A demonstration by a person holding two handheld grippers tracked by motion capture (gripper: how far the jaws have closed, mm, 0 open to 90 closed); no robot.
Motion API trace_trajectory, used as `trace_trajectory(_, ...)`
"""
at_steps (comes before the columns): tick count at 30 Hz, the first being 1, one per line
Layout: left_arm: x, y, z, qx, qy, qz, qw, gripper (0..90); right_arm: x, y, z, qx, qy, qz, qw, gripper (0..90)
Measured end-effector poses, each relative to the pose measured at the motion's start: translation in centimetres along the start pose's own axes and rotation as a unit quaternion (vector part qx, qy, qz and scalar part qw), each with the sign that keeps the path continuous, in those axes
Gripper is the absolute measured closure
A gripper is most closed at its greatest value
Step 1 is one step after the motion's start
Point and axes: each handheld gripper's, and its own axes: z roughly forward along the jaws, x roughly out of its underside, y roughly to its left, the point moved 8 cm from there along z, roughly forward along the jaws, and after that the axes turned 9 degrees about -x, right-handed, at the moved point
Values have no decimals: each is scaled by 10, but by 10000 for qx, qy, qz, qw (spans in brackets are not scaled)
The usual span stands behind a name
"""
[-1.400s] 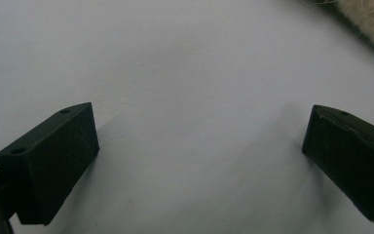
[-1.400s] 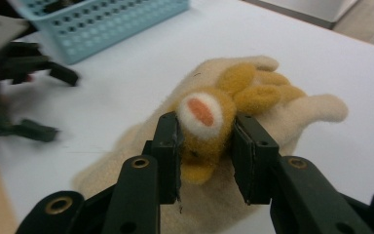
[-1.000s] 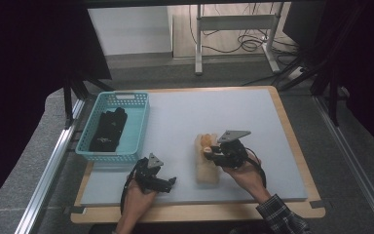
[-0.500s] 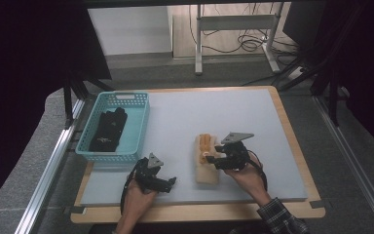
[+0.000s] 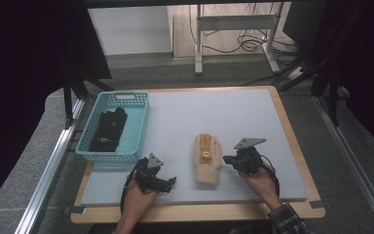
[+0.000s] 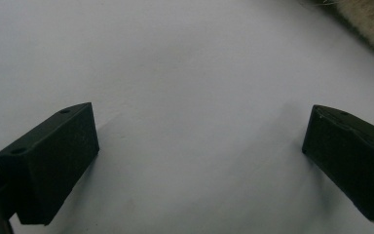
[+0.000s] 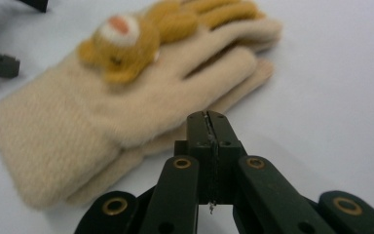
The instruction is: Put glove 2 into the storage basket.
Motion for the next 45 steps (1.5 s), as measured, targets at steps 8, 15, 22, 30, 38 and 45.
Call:
trace_trajectory(8,0,0,0,-2,2,1,10000,1,10,15,16,-224,133,-144,9996,886)
trace_trajectory(15,0,0,-1,-30,3,6,10000,6,6,30,31,-371,154,-286,9988,886)
trace_trajectory(22,6,6,-6,-62,72,22,10000,7,-3,46,51,-490,139,-406,9979,883)
trace_trajectory(30,9,10,-9,-48,19,15,10000,16,-16,57,71,-527,102,-523,9972,877)
trace_trajectory(38,10,10,-8,-43,25,-5,10000,12,-20,60,77,-464,107,-637,9968,837)
trace_trajectory(45,10,9,-8,-58,14,-25,10000,9,-21,53,57,-355,-49,-605,9975,708)
